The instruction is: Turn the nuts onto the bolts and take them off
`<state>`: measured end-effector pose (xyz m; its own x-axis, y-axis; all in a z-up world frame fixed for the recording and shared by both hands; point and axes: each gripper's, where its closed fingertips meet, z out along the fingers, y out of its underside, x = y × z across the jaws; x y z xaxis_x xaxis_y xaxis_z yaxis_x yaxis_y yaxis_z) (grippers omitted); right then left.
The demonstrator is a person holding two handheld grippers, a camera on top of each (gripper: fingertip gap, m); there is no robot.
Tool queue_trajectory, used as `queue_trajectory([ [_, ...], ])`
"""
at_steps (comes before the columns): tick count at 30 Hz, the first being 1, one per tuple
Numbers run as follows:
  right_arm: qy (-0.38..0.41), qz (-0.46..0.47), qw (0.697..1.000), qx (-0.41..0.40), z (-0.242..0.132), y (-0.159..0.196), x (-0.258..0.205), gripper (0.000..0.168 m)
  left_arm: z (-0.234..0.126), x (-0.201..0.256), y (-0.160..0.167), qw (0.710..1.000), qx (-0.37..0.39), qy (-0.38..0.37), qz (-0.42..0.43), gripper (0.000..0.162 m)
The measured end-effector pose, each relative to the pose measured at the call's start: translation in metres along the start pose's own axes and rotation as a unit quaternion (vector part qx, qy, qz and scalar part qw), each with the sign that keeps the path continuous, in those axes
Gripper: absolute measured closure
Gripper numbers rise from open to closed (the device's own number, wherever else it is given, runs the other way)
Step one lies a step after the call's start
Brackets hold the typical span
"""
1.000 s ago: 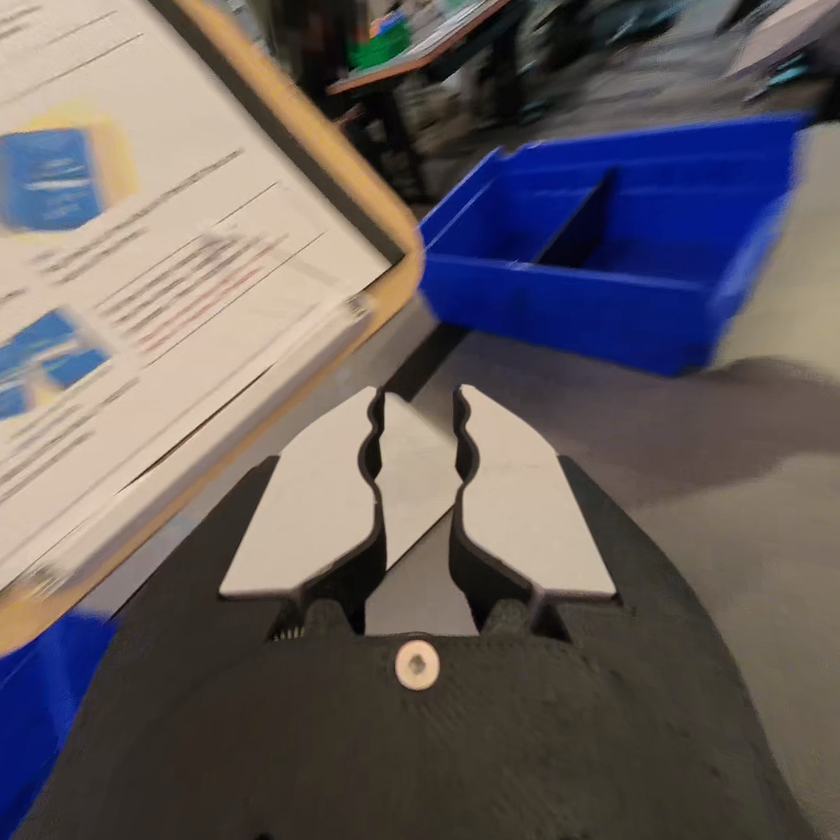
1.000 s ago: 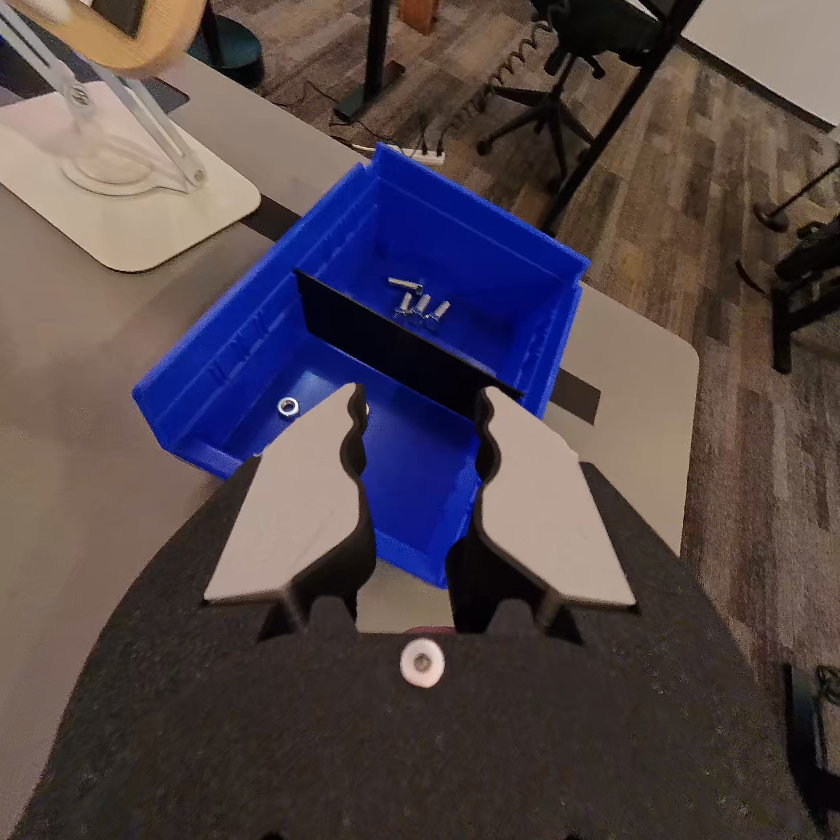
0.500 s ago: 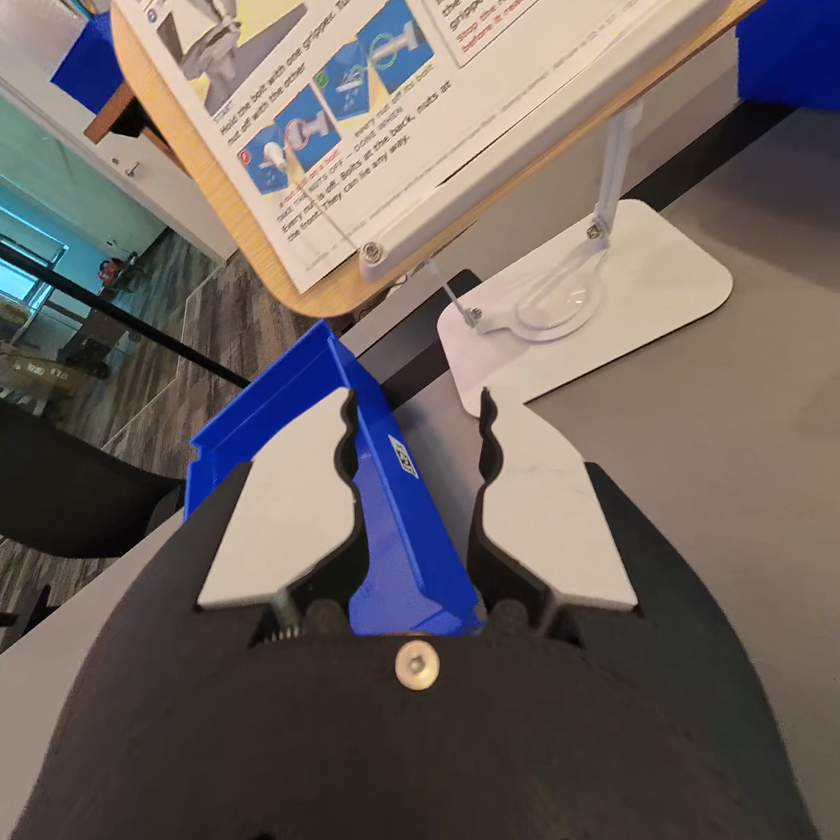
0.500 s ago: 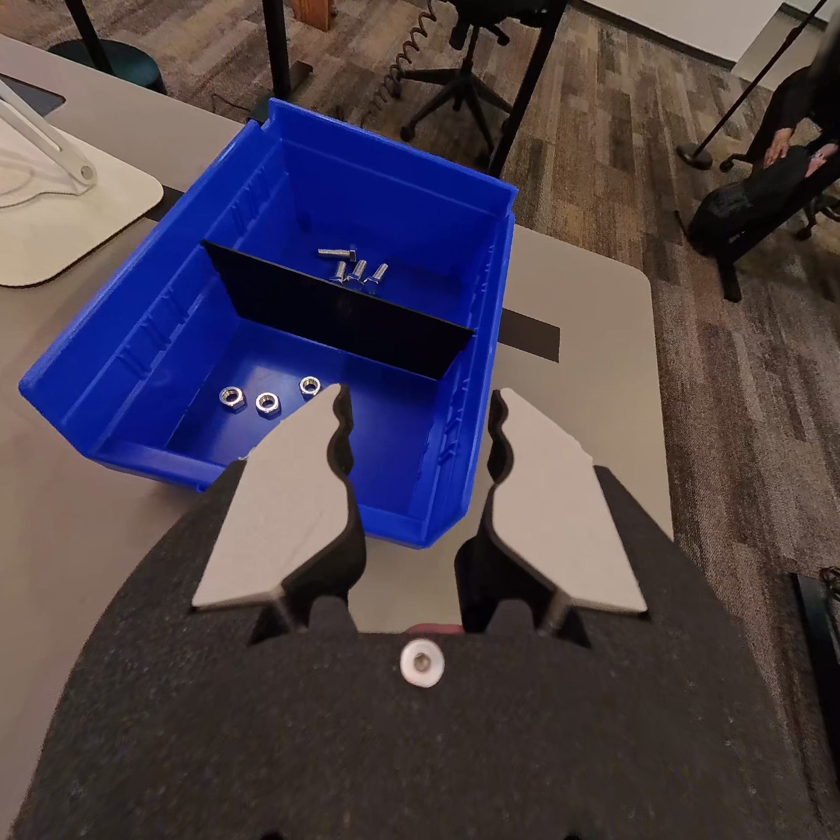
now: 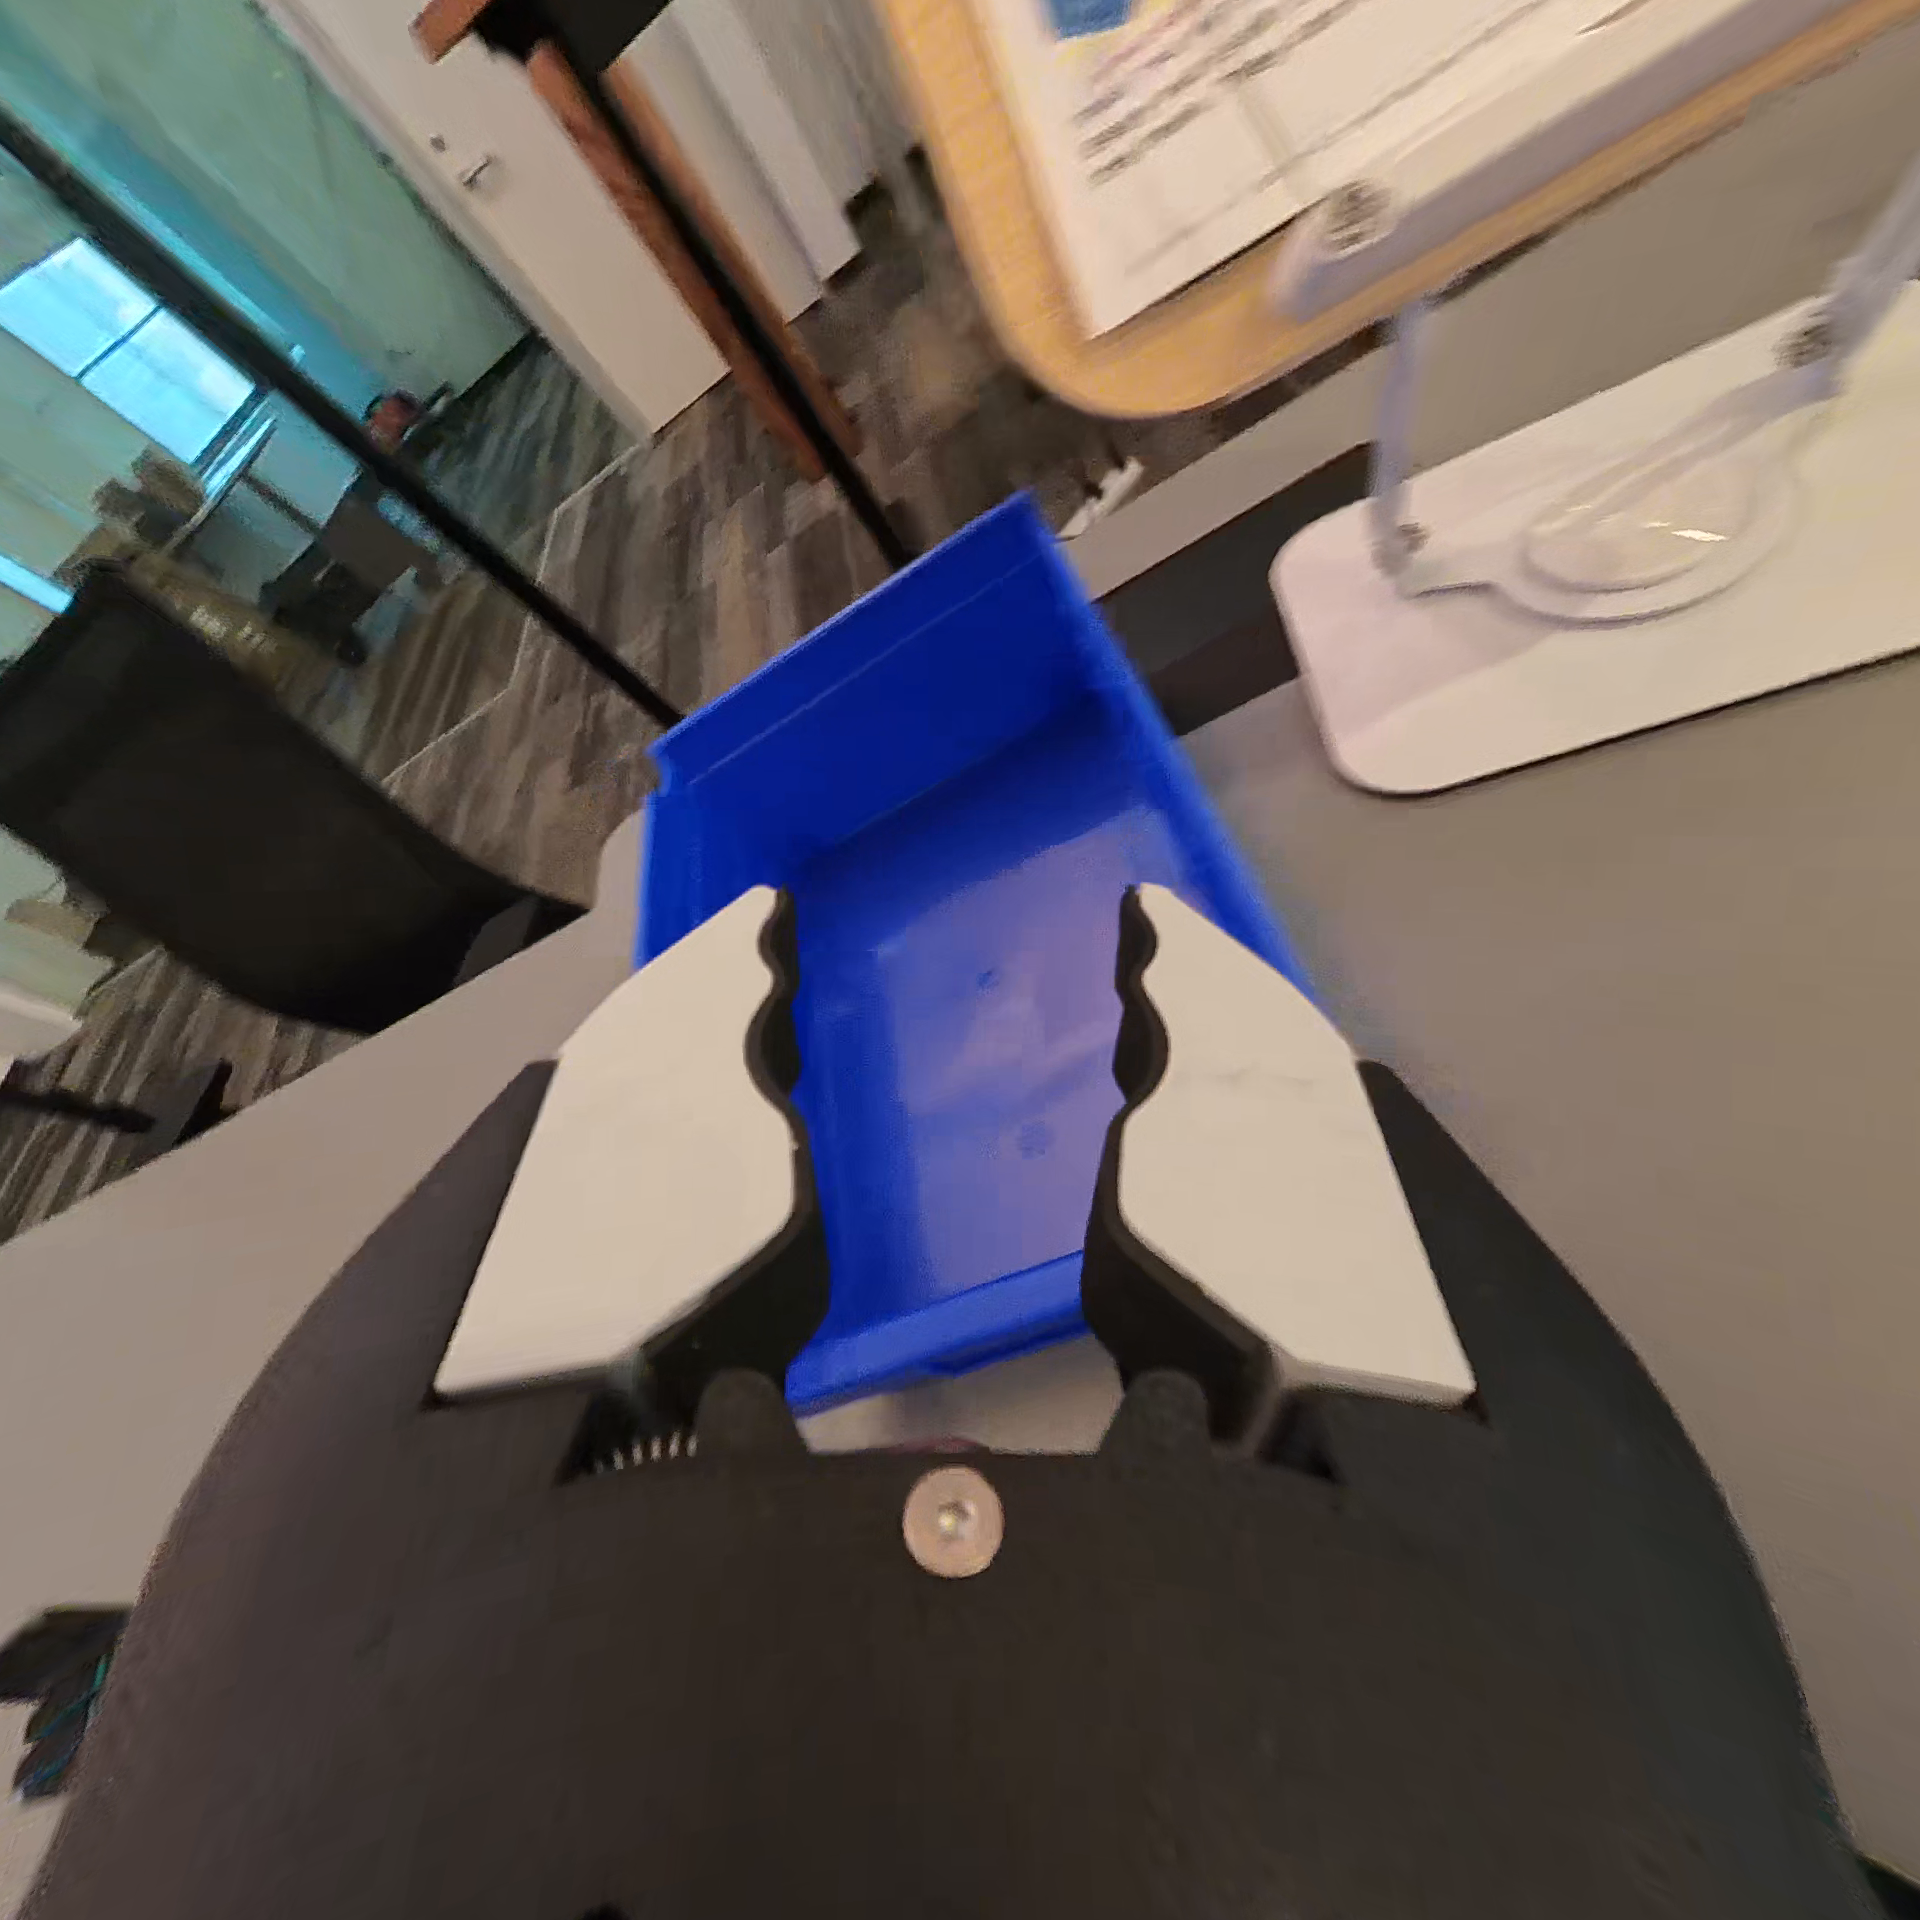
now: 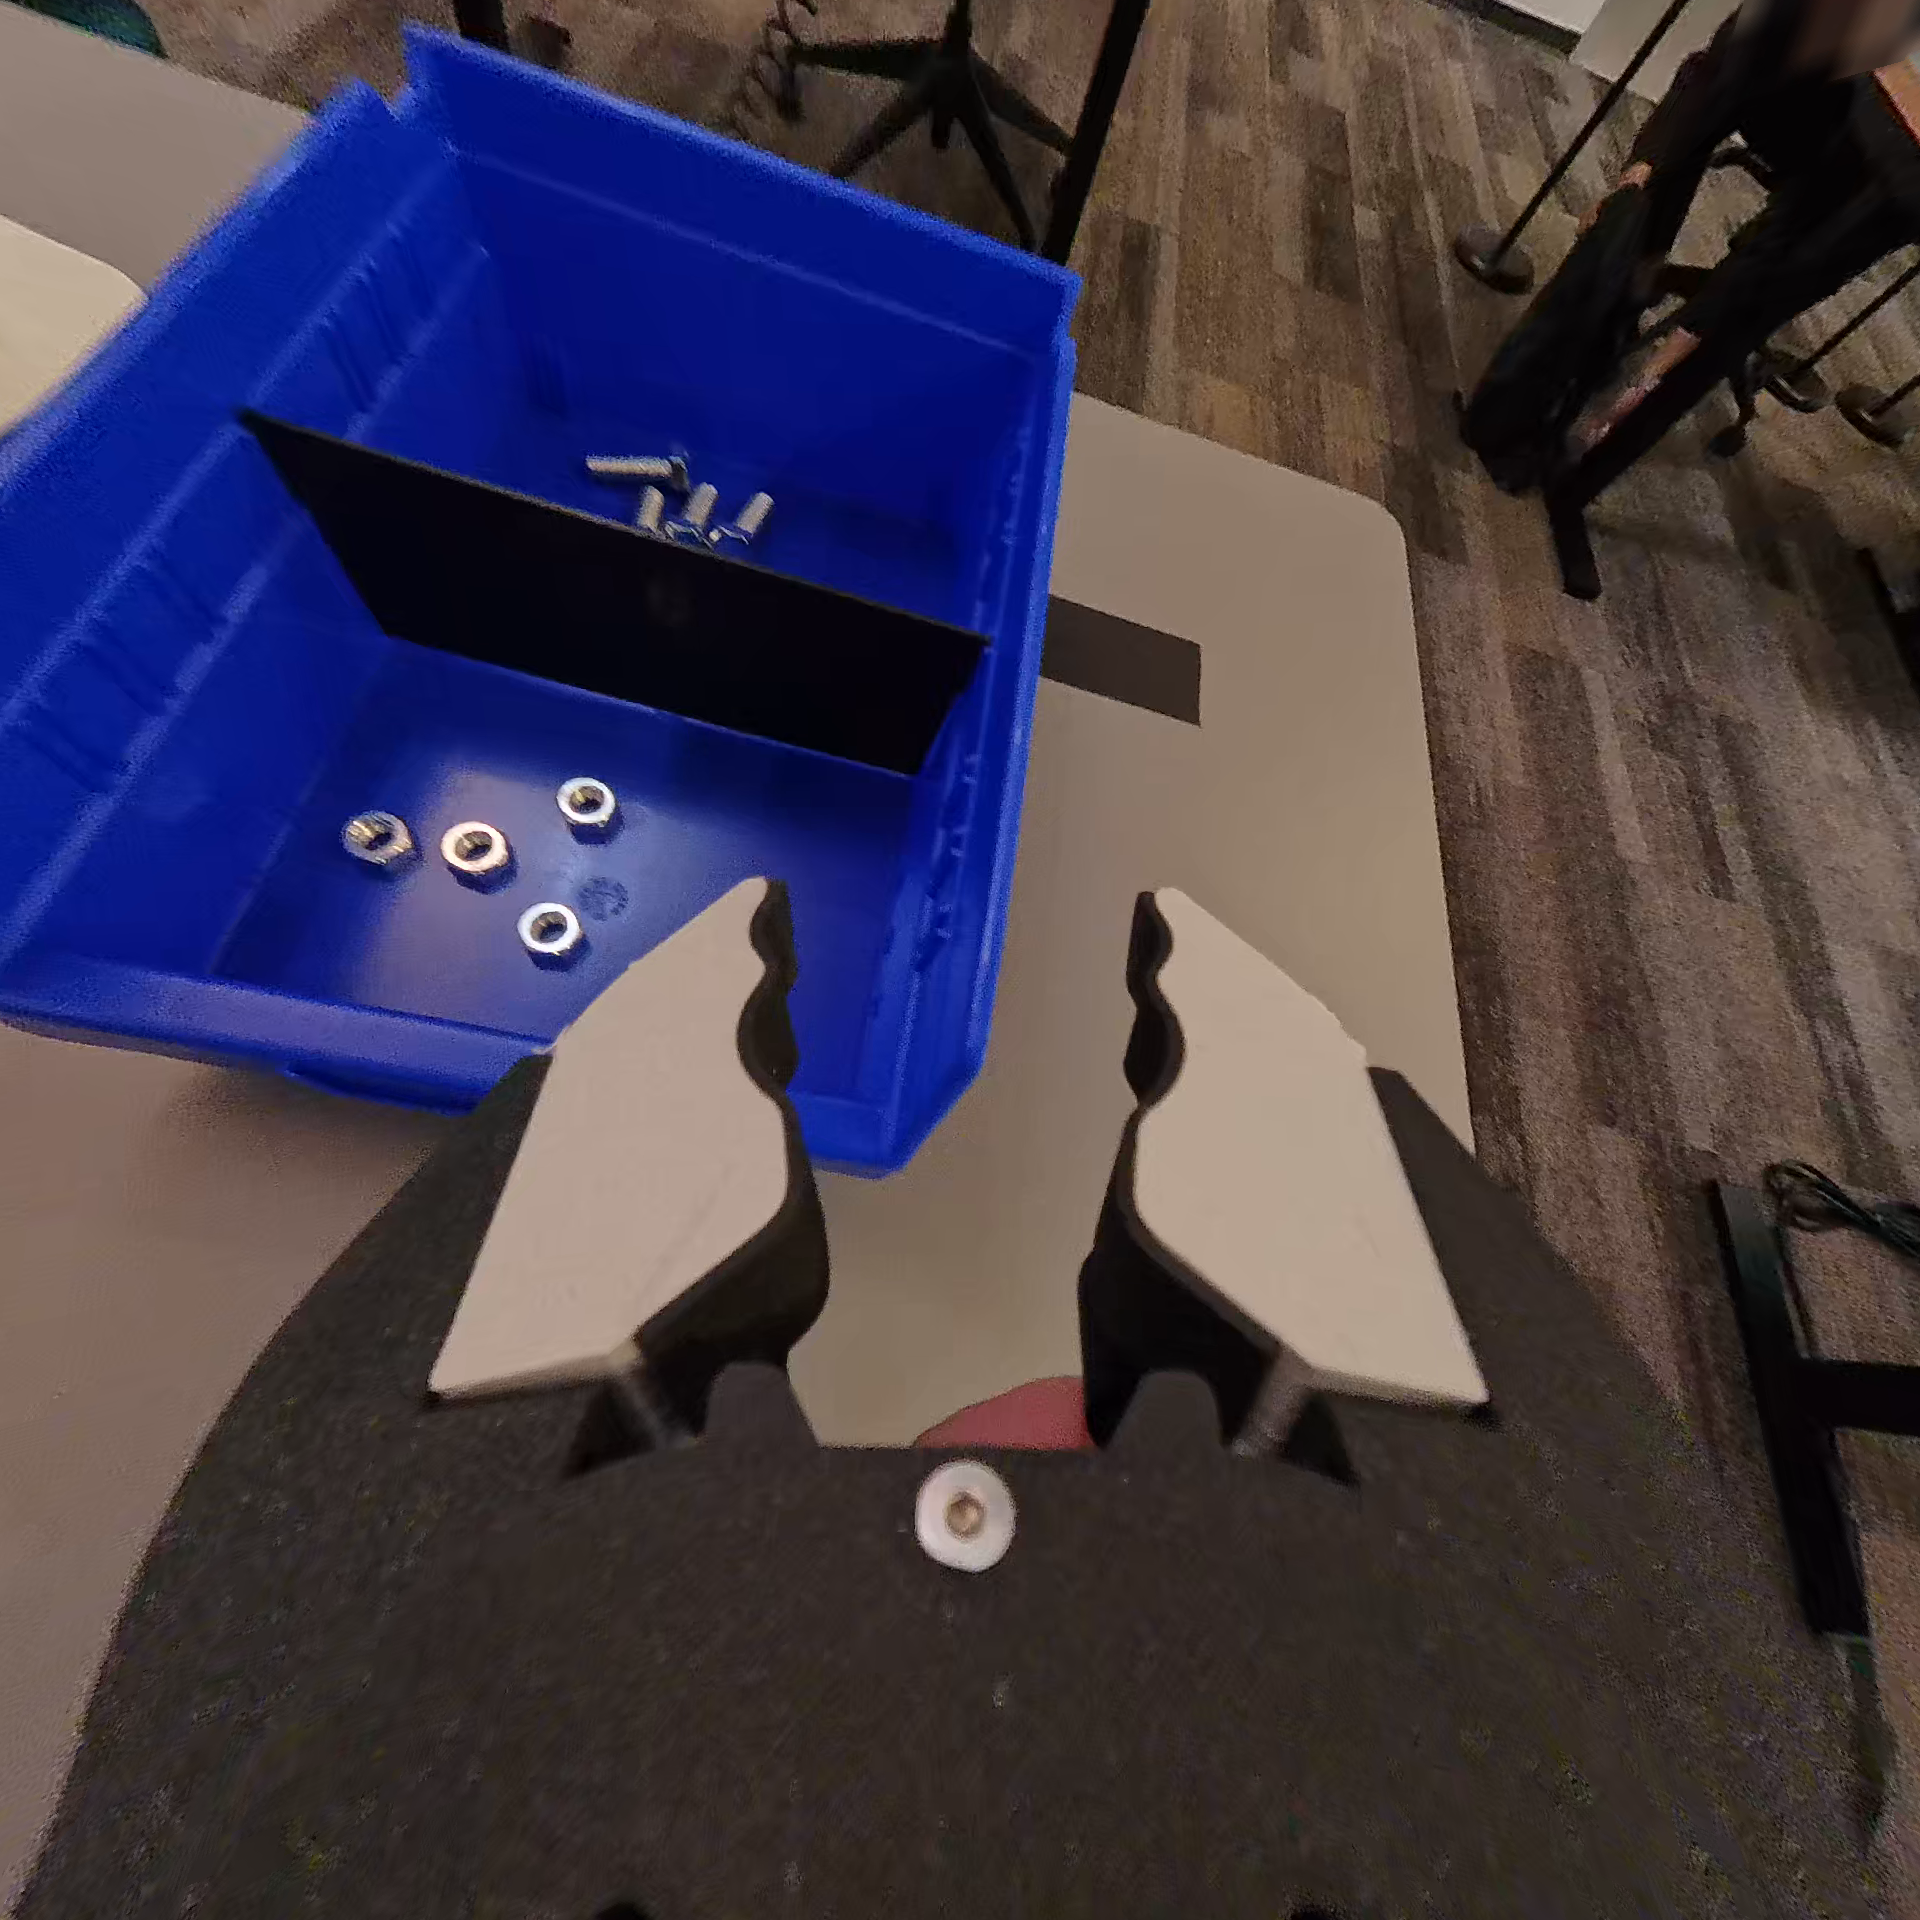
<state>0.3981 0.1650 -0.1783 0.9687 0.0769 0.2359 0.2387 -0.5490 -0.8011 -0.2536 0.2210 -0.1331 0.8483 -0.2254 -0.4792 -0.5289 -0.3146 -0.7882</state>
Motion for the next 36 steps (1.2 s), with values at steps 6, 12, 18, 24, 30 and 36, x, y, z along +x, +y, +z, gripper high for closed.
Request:
queue_trajectory([
  [6,-0.006,0.018,0.999,-0.041,0.009,0.03,0.01,0.101,0.009,-0.09,0.08,0.989,-0.073,-0.043,-0.118,0.08],
  [12,-0.035,0.045,0.996,-0.073,0.022,0.054,0.006,0.113,0.039,-0.086,0.141,0.968,-0.14,0.035,-0.206,0.084],
  [18,-0.03,0.067,0.993,-0.093,0.041,0.066,0.015,0.113,0.063,-0.072,0.159,0.957,-0.175,0.062,-0.222,0.099],
  [24,-0.099,0.072,0.988,-0.091,0.054,0.062,-0.002,0.163,0.069,-0.077,0.163,0.955,-0.169,0.061,-0.235,0.149],
  [30,-0.118,0.06,0.987,-0.095,0.051,0.063,-0.008,0.163,0.07,-0.075,0.16,0.948,-0.144,0.097,-0.268,0.158],
  [36,-0.127,0.013,0.985,-0.118,0.036,0.071,-0.019,0.163,0.06,-0.075,0.162,0.95,-0.119,0.117,-0.262,0.157],
])
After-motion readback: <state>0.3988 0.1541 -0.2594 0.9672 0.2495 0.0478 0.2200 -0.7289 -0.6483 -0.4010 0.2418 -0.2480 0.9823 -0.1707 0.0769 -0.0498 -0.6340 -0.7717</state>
